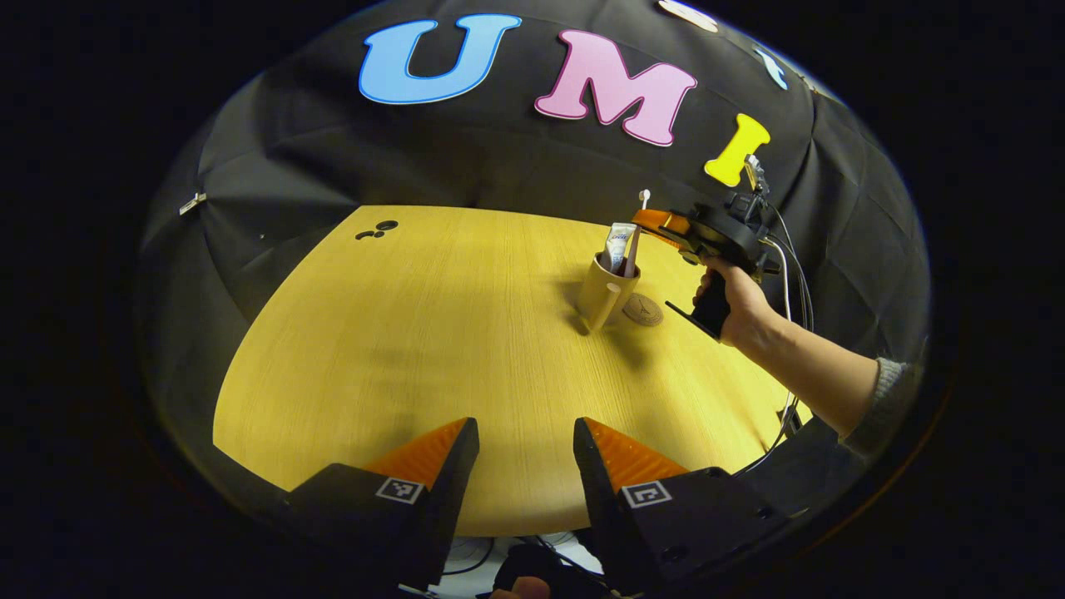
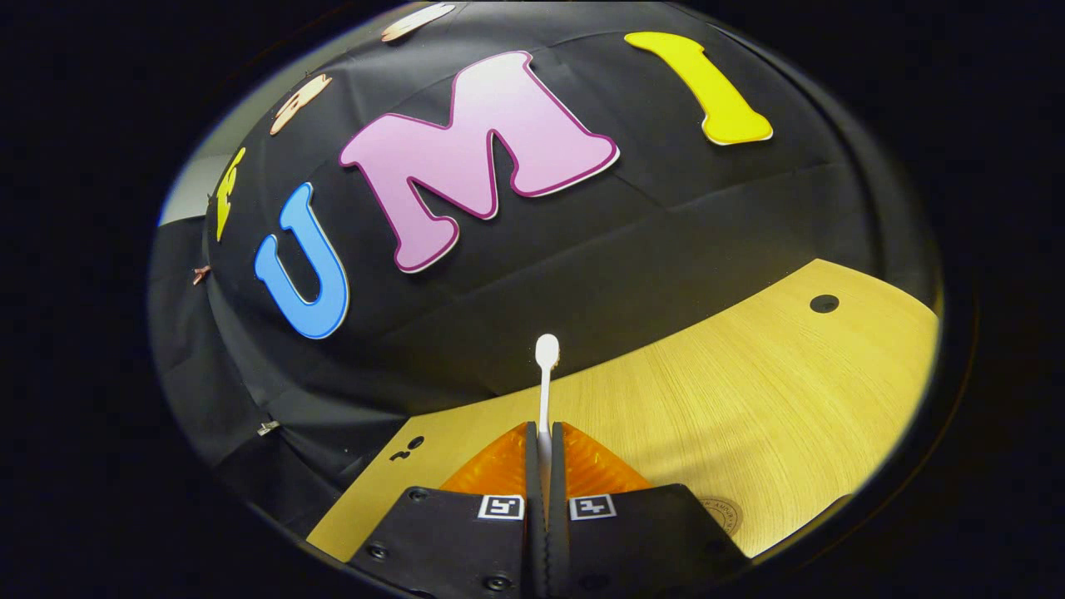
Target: Put the toothbrush and toothpaste on the desktop into the cup, then pick up the cup and place it on the coaster on the desktop.
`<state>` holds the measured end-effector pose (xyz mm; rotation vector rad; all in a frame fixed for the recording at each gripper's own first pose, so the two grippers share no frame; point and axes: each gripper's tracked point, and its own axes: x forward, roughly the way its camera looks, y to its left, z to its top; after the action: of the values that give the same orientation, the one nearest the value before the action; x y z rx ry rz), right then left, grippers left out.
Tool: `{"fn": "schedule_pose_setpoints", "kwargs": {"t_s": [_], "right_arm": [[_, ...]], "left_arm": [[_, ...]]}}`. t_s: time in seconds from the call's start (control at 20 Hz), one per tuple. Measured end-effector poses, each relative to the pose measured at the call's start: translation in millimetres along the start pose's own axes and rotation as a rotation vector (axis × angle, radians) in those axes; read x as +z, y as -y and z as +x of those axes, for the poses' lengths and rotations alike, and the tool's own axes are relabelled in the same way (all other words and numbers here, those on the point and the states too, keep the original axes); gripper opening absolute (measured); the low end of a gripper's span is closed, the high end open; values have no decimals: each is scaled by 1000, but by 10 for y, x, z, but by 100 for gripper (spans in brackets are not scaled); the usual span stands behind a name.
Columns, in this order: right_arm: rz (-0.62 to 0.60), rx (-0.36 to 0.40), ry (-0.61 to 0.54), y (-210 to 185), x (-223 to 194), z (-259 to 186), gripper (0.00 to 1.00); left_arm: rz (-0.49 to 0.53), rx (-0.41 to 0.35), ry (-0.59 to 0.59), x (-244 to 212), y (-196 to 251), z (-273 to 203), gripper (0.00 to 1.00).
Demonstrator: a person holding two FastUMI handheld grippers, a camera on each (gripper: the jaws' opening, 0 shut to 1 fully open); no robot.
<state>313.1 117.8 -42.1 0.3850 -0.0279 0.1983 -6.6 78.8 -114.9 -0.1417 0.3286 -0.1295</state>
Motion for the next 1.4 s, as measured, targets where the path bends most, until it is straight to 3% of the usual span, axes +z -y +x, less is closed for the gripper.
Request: {"fn": "schedule_pose_setpoints", "kwargs": {"t_s": [0.6, 0.85, 0.9, 0.95, 1.4], "right_arm": [[-44, 46, -95, -15, -263, -313, 11], [-31, 64, -155, 9, -345, -590, 23], [-27, 61, -169, 32, -349, -655, 7], [-23, 55, -179, 61, -344, -738, 28], [-3, 69, -318, 179, -550, -1642, 29]], "left_arm": [[-3, -1, 14, 136, 125, 34, 71], [14, 1, 10, 191, 289, 84, 71], [22, -1, 7, 204, 333, 101, 71], [29, -6, 5, 236, 388, 123, 71], [112, -56, -112, 403, 810, 681, 72]]}}
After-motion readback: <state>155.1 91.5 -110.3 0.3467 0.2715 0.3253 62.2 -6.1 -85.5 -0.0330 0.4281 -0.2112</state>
